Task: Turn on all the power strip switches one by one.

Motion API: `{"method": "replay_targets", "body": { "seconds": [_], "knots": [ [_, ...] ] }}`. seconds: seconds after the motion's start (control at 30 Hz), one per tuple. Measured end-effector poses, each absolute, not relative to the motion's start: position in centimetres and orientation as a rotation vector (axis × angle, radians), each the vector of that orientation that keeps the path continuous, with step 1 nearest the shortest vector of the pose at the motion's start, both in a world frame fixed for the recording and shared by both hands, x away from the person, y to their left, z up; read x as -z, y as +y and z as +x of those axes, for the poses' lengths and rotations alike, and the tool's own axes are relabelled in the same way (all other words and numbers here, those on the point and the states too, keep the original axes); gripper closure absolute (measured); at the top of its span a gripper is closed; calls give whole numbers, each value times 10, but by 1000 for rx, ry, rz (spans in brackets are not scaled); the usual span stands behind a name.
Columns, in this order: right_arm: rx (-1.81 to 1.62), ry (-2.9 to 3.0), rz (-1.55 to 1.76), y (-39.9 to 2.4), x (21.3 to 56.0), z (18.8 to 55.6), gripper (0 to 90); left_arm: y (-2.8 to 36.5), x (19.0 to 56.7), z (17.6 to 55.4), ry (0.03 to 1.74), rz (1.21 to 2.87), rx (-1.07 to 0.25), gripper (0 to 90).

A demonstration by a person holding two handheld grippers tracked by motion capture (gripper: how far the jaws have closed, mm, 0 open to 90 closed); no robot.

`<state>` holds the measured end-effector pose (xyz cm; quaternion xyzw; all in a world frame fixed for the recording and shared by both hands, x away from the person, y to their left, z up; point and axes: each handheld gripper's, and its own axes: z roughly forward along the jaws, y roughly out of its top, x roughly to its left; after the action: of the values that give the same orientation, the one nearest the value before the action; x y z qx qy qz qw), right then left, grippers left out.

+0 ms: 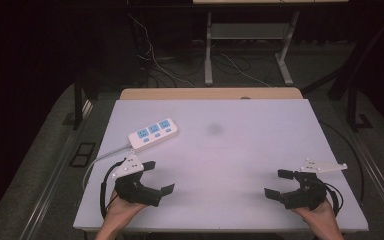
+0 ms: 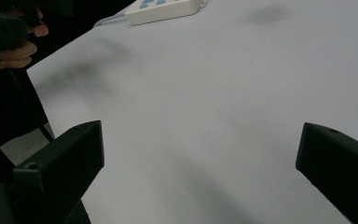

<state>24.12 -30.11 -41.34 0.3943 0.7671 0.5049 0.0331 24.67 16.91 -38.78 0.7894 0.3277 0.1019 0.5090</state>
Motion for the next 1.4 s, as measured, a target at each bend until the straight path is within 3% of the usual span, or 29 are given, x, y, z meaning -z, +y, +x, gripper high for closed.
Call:
{"method": "replay_targets", "body": {
  "seconds": [1.4],
  "knots": [
    [-1553, 2356, 1223, -302, 415, 243, 7, 197, 343, 306, 866, 2010, -239, 0]
  ]
}}
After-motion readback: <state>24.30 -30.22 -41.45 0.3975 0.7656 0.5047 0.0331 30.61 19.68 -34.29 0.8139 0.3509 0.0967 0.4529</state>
